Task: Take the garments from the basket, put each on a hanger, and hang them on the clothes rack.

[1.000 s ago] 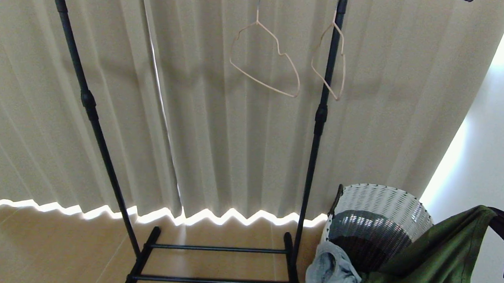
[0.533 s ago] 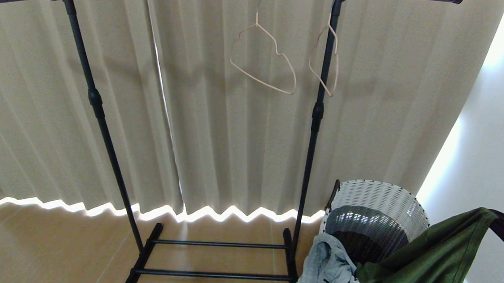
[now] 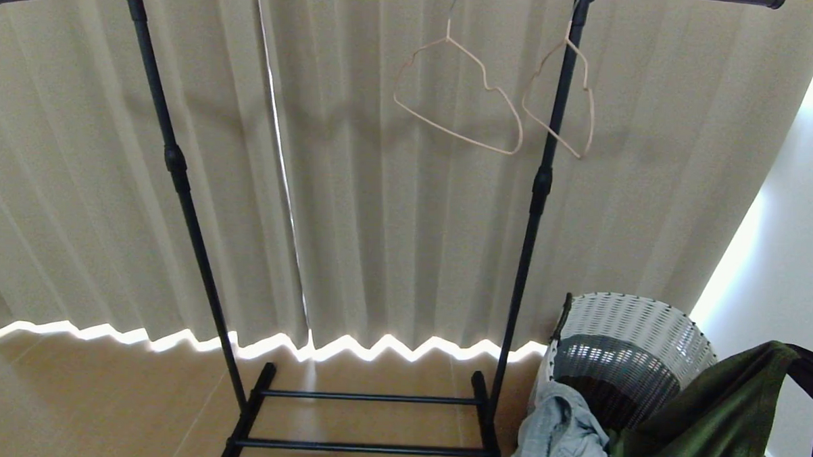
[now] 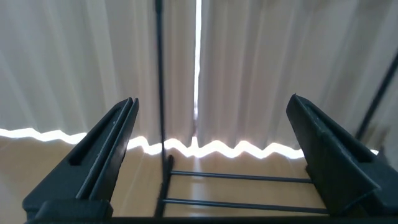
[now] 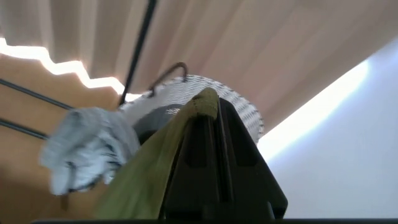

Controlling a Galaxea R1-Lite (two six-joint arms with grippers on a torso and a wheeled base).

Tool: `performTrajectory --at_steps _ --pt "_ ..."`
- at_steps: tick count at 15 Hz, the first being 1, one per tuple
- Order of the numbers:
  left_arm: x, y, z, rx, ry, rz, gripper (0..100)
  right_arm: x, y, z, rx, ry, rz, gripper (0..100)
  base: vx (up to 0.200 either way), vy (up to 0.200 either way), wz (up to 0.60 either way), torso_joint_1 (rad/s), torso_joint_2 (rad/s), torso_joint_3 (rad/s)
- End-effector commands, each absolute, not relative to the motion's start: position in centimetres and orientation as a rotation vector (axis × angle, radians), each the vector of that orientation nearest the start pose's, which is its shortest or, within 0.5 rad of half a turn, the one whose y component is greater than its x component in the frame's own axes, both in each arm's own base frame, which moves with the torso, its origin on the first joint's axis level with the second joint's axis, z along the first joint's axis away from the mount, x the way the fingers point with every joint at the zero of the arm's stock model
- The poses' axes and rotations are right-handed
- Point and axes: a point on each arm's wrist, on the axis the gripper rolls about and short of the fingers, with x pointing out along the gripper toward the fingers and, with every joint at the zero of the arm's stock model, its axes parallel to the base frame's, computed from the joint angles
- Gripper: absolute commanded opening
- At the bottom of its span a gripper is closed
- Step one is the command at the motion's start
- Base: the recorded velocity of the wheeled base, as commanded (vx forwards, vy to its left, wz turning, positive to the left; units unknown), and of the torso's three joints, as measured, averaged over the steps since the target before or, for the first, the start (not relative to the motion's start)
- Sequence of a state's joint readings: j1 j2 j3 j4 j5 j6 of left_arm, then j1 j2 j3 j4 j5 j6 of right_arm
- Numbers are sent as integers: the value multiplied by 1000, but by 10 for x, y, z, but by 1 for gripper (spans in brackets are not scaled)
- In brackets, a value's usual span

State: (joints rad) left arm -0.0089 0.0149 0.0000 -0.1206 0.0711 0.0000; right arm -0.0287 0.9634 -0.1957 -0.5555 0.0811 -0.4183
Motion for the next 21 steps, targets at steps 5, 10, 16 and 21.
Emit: performTrajectory --at_steps 5,10,16,21 --pt "-22 2 88 20 -100 66 100 108 0 160 -406 187 112 0 0 0 0 0 0 0" --pt "-22 2 86 68 -82 55 100 111 7 175 -409 129 174 0 0 0 0 0 0 0" --pt "-23 -1 91 82 -141 -71 100 108 25 197 -315 54 322 0 0 0 0 0 0 0" --pt "-21 -7 148 102 -182 -338 100 109 33 218 -257 14 386 0 0 0 0 0 0 0"
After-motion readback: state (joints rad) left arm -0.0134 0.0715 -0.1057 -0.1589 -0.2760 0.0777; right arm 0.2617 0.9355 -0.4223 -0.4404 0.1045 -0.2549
